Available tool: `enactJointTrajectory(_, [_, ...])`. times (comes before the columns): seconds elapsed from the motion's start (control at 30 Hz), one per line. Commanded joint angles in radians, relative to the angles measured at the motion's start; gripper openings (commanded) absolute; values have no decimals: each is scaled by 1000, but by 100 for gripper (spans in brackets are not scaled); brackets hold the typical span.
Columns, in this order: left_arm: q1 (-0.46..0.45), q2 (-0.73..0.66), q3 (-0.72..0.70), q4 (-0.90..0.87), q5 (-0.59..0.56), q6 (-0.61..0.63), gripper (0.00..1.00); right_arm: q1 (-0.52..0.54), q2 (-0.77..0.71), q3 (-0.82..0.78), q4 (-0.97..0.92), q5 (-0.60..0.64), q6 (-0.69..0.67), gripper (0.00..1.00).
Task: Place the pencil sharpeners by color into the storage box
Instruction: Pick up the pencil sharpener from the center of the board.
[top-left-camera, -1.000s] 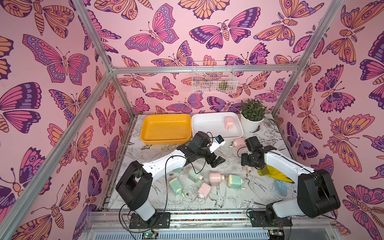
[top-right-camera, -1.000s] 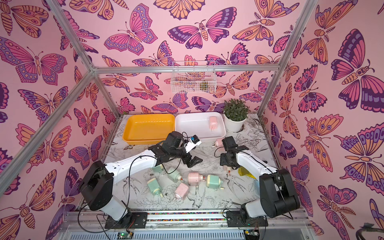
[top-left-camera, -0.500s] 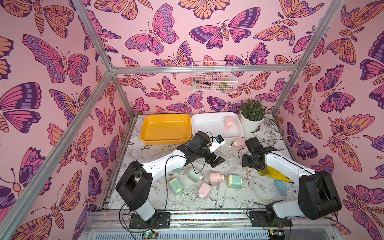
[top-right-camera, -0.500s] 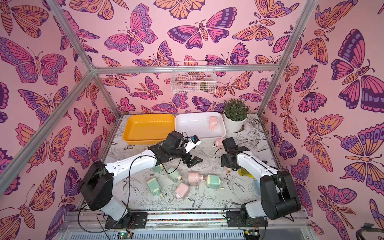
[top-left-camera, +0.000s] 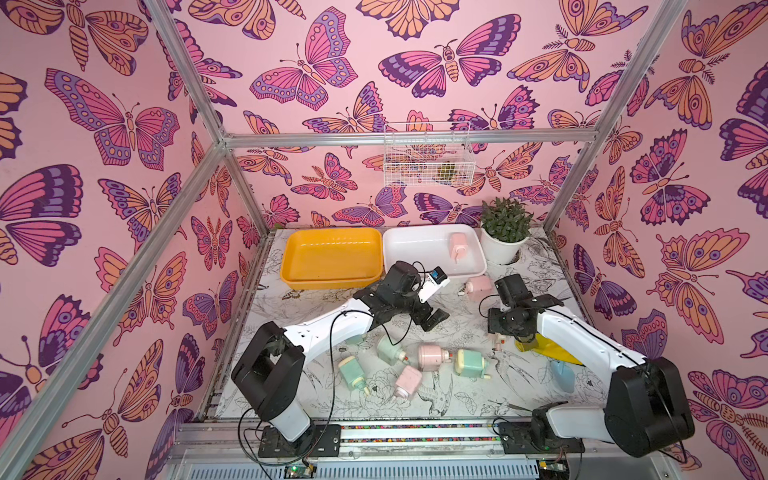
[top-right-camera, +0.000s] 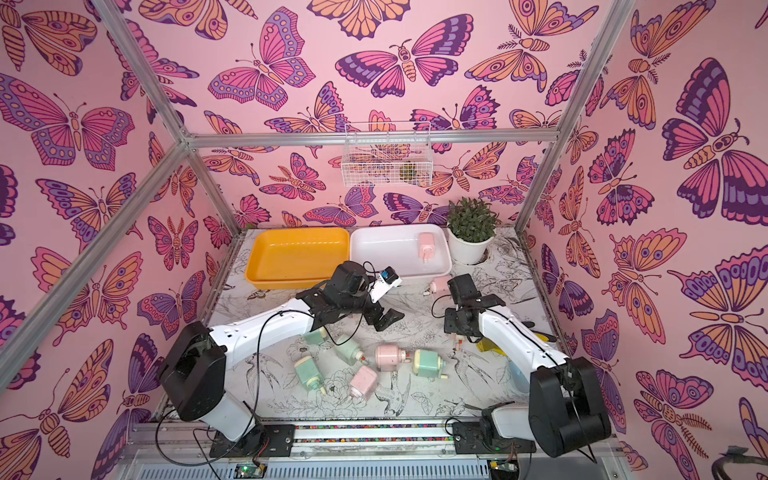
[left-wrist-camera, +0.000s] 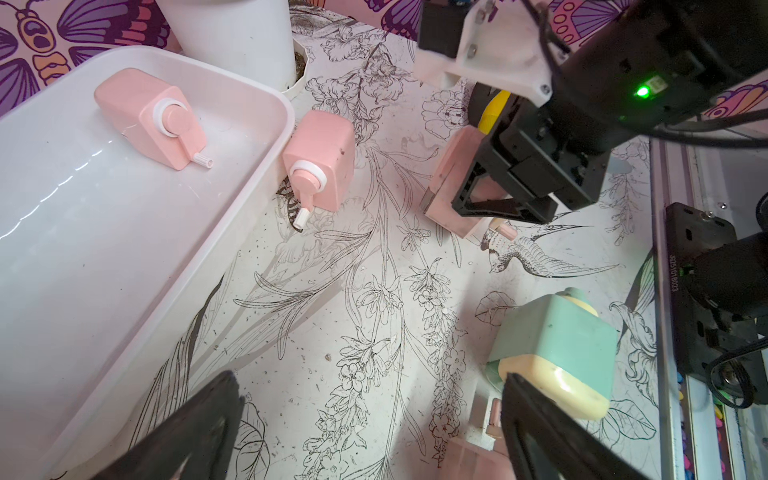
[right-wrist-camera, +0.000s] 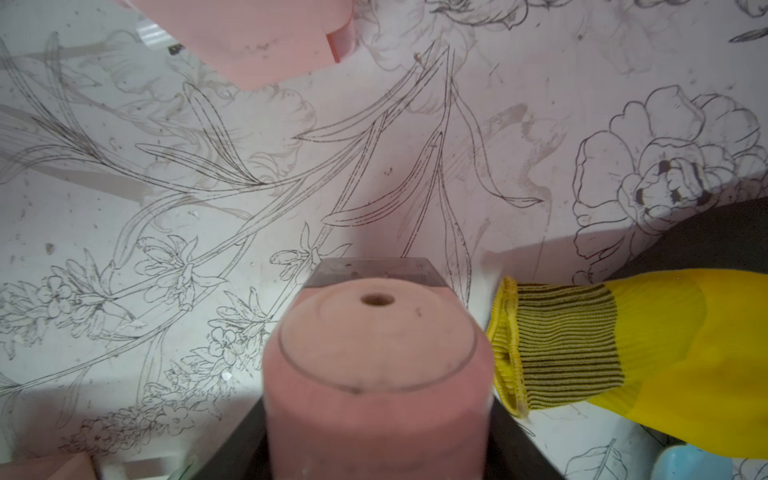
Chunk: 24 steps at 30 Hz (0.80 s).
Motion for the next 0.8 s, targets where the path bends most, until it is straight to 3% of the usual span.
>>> enactJointTrajectory(0.0, [-3,8,12,10,-26,15,100,4,-38,31,-28,15,-45,0])
enactJointTrajectory(0.23, [-3,10,12,22,-72,-5,100,4,-75,55,-43,18,-114,0])
enactJointTrajectory(0.47, [-4,27,9,72,-187,-42,100,4,-75,107,-40,-48,-125,0])
enactJointTrajectory(0.77, [-3,26,-10,150,-307,-143,100,4,-120,105,199,-60,-66,0])
